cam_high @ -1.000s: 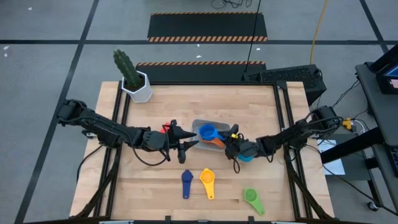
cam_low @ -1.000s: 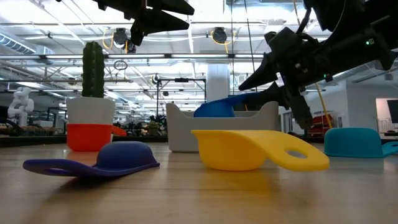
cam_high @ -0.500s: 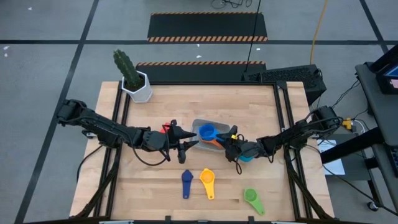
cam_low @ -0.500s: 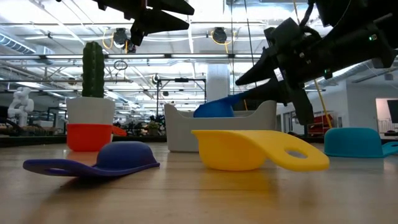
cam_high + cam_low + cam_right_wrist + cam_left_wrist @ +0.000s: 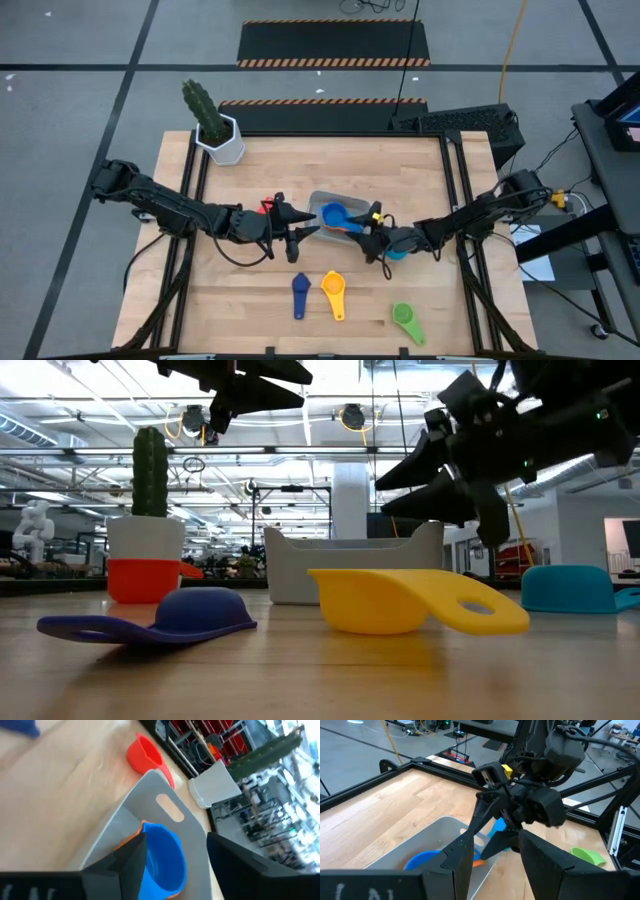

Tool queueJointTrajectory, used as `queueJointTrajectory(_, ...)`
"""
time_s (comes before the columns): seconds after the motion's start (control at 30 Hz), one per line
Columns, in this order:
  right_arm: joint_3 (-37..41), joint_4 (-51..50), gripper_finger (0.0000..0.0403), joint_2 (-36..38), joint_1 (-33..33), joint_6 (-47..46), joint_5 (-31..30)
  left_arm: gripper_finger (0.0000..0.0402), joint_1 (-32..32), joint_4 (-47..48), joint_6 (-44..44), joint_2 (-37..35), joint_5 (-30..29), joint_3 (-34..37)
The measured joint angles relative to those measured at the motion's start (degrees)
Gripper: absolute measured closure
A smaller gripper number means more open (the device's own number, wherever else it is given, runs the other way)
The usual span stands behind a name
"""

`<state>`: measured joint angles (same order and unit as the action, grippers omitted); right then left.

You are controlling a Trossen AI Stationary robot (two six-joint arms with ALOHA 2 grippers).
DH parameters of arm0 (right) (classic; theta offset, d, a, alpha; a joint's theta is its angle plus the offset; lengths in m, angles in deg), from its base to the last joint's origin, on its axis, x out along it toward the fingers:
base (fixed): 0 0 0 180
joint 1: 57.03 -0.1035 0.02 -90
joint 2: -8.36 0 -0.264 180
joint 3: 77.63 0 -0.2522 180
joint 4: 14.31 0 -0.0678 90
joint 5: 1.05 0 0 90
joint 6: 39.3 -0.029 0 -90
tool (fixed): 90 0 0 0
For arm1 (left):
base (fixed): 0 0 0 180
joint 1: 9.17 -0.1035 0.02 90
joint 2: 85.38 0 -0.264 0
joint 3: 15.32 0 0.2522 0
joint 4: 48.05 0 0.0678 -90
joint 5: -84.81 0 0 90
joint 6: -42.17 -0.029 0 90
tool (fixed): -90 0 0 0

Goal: Nest measuring cups in basket
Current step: Stack the blue measuring cup into the orange measuring cup

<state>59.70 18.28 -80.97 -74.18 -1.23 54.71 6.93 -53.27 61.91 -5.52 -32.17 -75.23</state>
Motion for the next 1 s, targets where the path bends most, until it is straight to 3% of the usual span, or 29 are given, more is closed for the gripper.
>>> queueJointTrajectory(0.2, -1.3, -4.0, 0.0182, 6.5, -1.1, -15.9, -4.5, 0.0243, 0.0, 0.5, -0.3, 0.0, 0.0, 0.0)
queueJointTrajectory(0.3, -6.3, -22.1, 0.0173, 12.0, -0.7, -31.7, -4.4, 0.0243, 0.0, 0.9, -0.6, 0.0, 0.0, 0.0)
queueJointTrajectory(0.47, -18.0, -50.9, 0.0144, 14.3, 1.6, -51.5, 5.9, 0.0243, 0.0, 0.9, -0.6, 0.0, 0.0, 0.0)
queueJointTrajectory(0.67, -25.4, -64.1, 0.0132, 9.4, 4.7, -61.0, 16.6, 0.0243, 0.2, 0.8, 0.3, 0.0, -0.1, 0.0)
queueJointTrajectory(1.0, -29.5, -66.6, 0.0137, 0.1, 10.0, -64.1, 21.7, 0.0243, 2.1, 0.6, 0.6, 0.0, -0.1, 0.0)
